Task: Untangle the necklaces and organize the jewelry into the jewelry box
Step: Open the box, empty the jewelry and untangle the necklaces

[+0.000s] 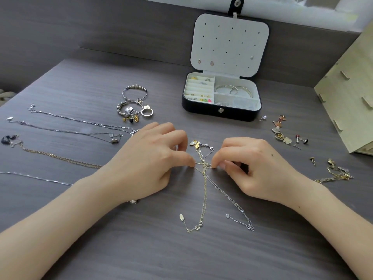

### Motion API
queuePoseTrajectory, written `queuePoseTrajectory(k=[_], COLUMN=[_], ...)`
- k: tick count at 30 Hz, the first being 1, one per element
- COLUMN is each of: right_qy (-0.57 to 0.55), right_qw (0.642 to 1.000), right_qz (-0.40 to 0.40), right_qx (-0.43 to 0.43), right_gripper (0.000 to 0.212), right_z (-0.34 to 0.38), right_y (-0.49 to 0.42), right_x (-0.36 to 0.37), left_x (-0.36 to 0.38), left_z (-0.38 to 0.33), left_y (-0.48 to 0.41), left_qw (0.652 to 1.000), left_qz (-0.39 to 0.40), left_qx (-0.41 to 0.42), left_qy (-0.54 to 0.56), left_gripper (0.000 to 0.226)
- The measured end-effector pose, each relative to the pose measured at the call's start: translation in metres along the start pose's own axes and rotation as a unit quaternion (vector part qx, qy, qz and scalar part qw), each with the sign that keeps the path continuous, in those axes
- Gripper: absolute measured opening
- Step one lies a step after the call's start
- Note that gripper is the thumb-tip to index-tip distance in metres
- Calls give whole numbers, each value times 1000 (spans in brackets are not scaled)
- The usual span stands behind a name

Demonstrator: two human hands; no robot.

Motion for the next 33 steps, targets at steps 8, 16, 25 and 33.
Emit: queuePoseTrajectory(k=[8,16,25,33], right_qy=[-75,-90,-102,-224], right_qw=[996,992,988,958], right_qz=[-40,-41,-40,-45], right_qx=[34,73,111,175], right_gripper=[15,5,6,14], right_z=[-3,-6,-13,-18], right_y=[-1,-13,-19,-13], right_x=[-5,3,4,0], left_x=[1,6,6,1], left_z=[-4,-8,-10,-5], left_y=[-2,-3,-3,-2], left_qw=[1000,999,999,998], left_qz=[-10,4,10,-23], left_qx=[4,18,25,9], left_qy=[20,38,47,62], left_gripper=[54,63,64,60])
Point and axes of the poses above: each hand's wrist, its own y-axis away from the middle knuckle, its own x-axis out of the palm, z = x × y, the point moved 8 cm from there along -y, towards the middle knuckle, and after that the axes turned 1 degree about x, right-handed, at the moved point
